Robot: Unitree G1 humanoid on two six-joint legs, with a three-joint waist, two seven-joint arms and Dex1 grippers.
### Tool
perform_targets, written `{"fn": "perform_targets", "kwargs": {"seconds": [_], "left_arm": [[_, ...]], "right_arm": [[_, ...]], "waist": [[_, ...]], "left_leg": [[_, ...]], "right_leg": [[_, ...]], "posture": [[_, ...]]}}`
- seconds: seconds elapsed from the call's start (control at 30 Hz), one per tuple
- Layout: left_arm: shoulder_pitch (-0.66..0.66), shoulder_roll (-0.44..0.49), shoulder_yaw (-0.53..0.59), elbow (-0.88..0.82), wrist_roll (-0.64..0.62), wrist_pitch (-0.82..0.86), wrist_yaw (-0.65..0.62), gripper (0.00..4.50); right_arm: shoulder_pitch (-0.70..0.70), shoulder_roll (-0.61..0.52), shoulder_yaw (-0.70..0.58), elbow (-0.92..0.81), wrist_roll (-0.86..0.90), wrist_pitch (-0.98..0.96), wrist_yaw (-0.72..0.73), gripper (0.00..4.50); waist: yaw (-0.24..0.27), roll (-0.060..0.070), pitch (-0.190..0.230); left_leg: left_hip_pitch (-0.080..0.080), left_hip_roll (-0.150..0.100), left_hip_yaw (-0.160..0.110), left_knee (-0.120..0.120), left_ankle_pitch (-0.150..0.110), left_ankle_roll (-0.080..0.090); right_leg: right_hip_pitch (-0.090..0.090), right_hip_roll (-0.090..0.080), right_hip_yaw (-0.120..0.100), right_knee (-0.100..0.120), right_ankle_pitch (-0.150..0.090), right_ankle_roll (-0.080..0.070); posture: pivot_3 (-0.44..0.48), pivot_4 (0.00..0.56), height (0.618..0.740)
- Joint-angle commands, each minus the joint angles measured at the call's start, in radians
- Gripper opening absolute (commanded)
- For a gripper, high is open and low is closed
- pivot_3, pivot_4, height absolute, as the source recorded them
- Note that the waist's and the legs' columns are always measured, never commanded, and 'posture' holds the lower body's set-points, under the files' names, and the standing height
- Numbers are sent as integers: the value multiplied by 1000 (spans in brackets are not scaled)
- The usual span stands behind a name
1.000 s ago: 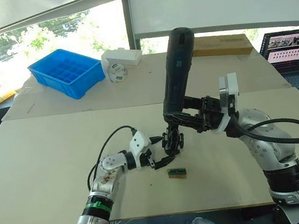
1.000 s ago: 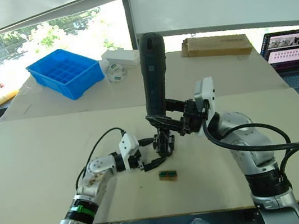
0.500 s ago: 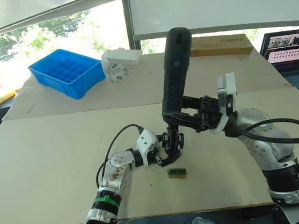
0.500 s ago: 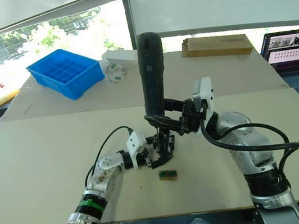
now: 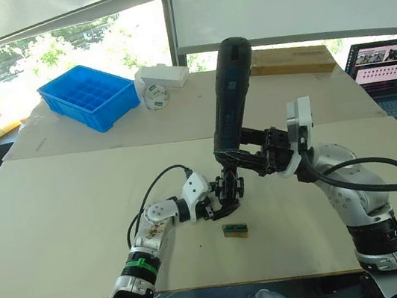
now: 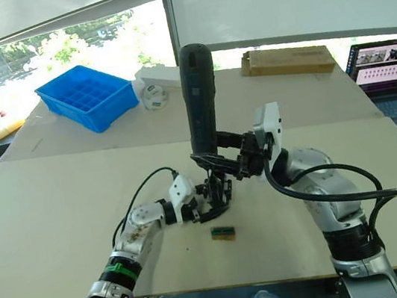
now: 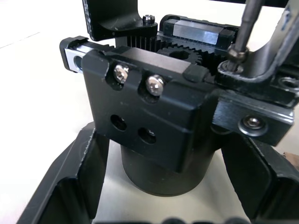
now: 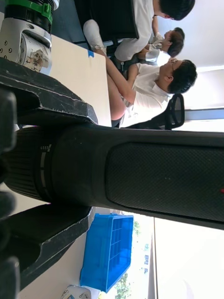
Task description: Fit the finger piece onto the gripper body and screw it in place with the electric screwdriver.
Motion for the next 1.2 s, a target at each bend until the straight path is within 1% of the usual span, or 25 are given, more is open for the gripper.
{"fn": "perform_targets", "kwargs": {"seconds": [0.03,0.07,0.5,0.73,0.87,1.2], "left_arm": [[13,-1,-11,0,9,13,2,2789],[13,-1,-12,1,10,15,2,2397],[16,9,-20,-4,9,30,-18,2396],[31,5,-19,-12,19,20,12,2396],[42,13,-27,-12,24,5,2,2396],[34,9,-19,6,22,1,8,2396]], "right_arm": [[-25,4,-5,-31,5,-18,3,1914],[-25,4,-4,-29,4,-18,3,1914],[-7,-3,13,-17,-31,-12,5,1914],[20,-10,55,-15,-72,33,-34,1914],[30,-8,84,0,-108,1,-34,1914],[44,-26,119,25,-126,20,-28,1914]], "waist": [[0,0,0],[0,0,0],[-2,0,0],[-4,0,0],[-7,0,-1],[-9,-2,-4]], "left_leg": [[0,0,0,0,0,0],[0,0,0,0,0,0],[1,0,0,0,0,0],[2,0,-1,0,0,0],[4,0,-1,0,0,0],[7,1,-1,-2,0,0]], "right_leg": [[0,0,0,0,0,0],[0,0,0,0,0,0],[1,0,0,0,0,0],[3,0,0,0,0,0],[5,-1,1,0,0,0],[7,-1,2,-1,0,0]], "posture": [[0,150,740],[0,150,740],[0,150,740],[0,150,740],[0,150,740],[0,150,740]]}}
